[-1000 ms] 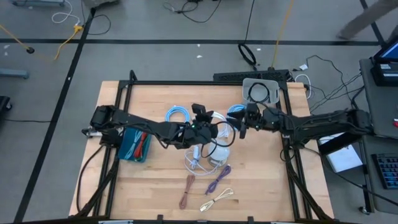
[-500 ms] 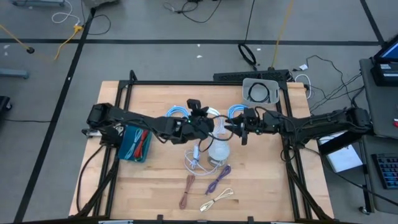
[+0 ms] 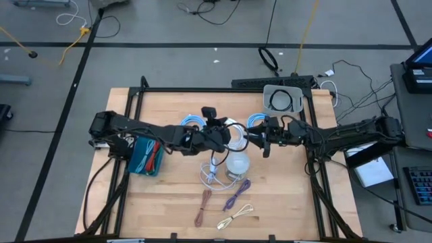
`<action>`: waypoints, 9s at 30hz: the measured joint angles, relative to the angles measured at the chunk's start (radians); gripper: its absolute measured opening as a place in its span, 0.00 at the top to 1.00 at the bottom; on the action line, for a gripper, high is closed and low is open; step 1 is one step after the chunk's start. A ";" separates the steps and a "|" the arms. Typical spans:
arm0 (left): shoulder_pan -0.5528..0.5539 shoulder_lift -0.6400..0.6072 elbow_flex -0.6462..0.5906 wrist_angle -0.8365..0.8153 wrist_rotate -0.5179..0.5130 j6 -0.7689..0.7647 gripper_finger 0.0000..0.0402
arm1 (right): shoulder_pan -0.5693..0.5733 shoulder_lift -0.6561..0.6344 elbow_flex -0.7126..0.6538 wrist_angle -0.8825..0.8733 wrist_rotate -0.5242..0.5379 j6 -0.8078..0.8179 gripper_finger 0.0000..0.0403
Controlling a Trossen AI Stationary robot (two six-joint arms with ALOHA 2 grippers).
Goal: Pick & Place USB Port
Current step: Put the white HDMI cable into the gray bin
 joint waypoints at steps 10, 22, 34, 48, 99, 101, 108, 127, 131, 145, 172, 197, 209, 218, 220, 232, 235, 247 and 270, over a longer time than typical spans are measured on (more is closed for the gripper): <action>0.019 0.008 -0.002 0.094 0.044 0.048 0.95 | 0.000 -0.001 0.000 0.009 -0.004 -0.002 0.61; 0.072 0.023 -0.008 0.107 0.140 0.008 0.96 | 0.049 0.001 0.000 0.050 -0.011 -0.031 0.61; 0.068 0.023 -0.008 0.071 0.113 -0.004 0.96 | 0.052 0.001 0.000 0.044 -0.024 0.011 0.53; 0.049 0.024 -0.027 0.118 0.168 -0.005 0.96 | 0.053 0.001 0.000 0.060 0.028 -0.014 0.28; -0.224 -0.249 -0.049 -0.460 -0.157 -0.442 0.82 | -0.088 -0.204 0.002 -0.384 0.574 -0.090 0.99; -0.252 -0.251 -0.089 -0.495 -0.211 -0.512 0.82 | -0.111 -0.269 0.013 -0.444 0.681 -0.128 0.99; -0.336 -0.293 -0.316 -0.512 -0.242 -0.778 0.82 | -0.179 -0.492 0.102 -0.660 0.700 -0.260 0.99; -0.431 -0.347 -0.595 -0.188 -0.286 -0.888 0.82 | -0.401 -0.424 0.235 -1.041 0.401 -0.359 0.99; -0.432 -0.346 -0.595 -0.146 -0.264 -0.851 0.82 | -0.554 -0.403 0.237 -0.858 -0.060 -0.386 0.99; -0.482 -0.346 -0.595 -0.144 -0.255 -0.860 0.82 | -1.227 -0.178 0.235 -0.933 -0.929 -0.547 0.99; -0.514 -0.346 -0.595 -0.241 -0.264 -1.003 0.82 | -1.205 -0.404 0.235 -1.069 -0.476 -0.569 0.99; -0.526 -0.346 -0.595 -0.246 -0.265 -1.021 0.82 | -1.166 -0.380 0.235 -1.123 -0.416 -0.630 0.99; -0.525 -0.346 -0.595 -0.246 -0.273 -1.020 0.82 | -0.992 -0.434 0.235 -0.697 -0.816 -0.371 0.99; -0.518 -0.346 -0.595 -0.248 -0.274 -1.012 0.82 | -0.798 -0.442 0.251 -0.225 -1.124 -0.144 0.99; -0.518 -0.346 -0.595 -0.250 -0.273 -1.012 0.82 | -0.798 -0.427 0.271 -0.358 -1.240 -0.151 0.99; -0.518 -0.346 -0.595 -0.300 -0.281 -1.042 0.82 | -0.765 -0.355 0.651 -1.799 -0.761 -0.980 0.99; -0.514 -0.346 -0.595 -0.320 -0.296 -1.066 0.82 | -0.732 -0.320 0.662 -1.931 -0.587 -0.969 0.99; -0.491 -0.346 -0.595 -0.321 -0.280 -1.087 0.82 | -0.674 -0.123 0.592 -1.774 -0.309 -1.025 0.99; -0.484 -0.345 -0.677 -0.301 -0.237 -1.139 0.82 | -0.934 -0.071 0.591 -1.512 -0.277 -1.101 0.99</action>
